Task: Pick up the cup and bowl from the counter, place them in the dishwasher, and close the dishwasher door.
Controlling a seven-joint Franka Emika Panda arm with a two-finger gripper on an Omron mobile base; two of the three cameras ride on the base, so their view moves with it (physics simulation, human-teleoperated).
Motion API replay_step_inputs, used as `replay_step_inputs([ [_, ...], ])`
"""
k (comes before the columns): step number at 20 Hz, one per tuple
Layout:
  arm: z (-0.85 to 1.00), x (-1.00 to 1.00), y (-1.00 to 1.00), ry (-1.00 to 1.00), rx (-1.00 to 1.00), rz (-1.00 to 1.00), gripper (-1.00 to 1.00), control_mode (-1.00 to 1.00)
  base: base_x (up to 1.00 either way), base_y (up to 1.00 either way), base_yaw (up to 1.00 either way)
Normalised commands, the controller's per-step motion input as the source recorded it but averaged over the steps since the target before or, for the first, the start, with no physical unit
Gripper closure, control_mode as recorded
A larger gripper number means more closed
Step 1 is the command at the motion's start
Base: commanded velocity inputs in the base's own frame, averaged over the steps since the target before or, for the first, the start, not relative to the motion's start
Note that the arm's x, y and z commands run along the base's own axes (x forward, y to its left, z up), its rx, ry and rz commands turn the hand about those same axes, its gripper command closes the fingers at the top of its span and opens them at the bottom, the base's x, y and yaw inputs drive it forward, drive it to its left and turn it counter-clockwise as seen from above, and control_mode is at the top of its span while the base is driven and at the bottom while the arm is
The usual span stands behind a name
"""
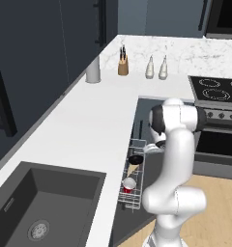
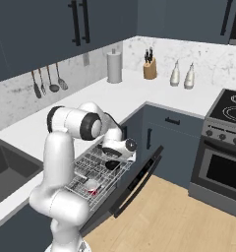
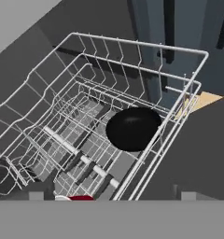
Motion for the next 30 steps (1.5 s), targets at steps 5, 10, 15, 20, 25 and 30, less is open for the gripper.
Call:
replay_step_inputs([
  [5,1.0,-0.65,-0.09,-0.02,0.0,-0.01,-1.0,-1.0,0.0,0.0,0.0],
  [10,1.0,-0.46,-0.16,0.0,0.0,-0.03,-1.0,-1.0,0.0,0.0,0.0],
  [15,1.0,-0.35,-0.17,0.06,0.03,-0.05,-1.0,-1.0,0.0,0.0,0.0],
  [20,0.8,-0.5,-0.59,0.11,0.17,-0.08,-1.0,-1.0,0.0,0.0,0.0],
  [25,0.56,-0.56,-0.76,0.08,0.22,-0.12,-1.0,-1.0,0.0,0.0,0.0],
  [30,0.13,-0.57,-0.71,0.05,0.26,-0.08,-1.0,-1.0,0.0,0.0,0.0],
])
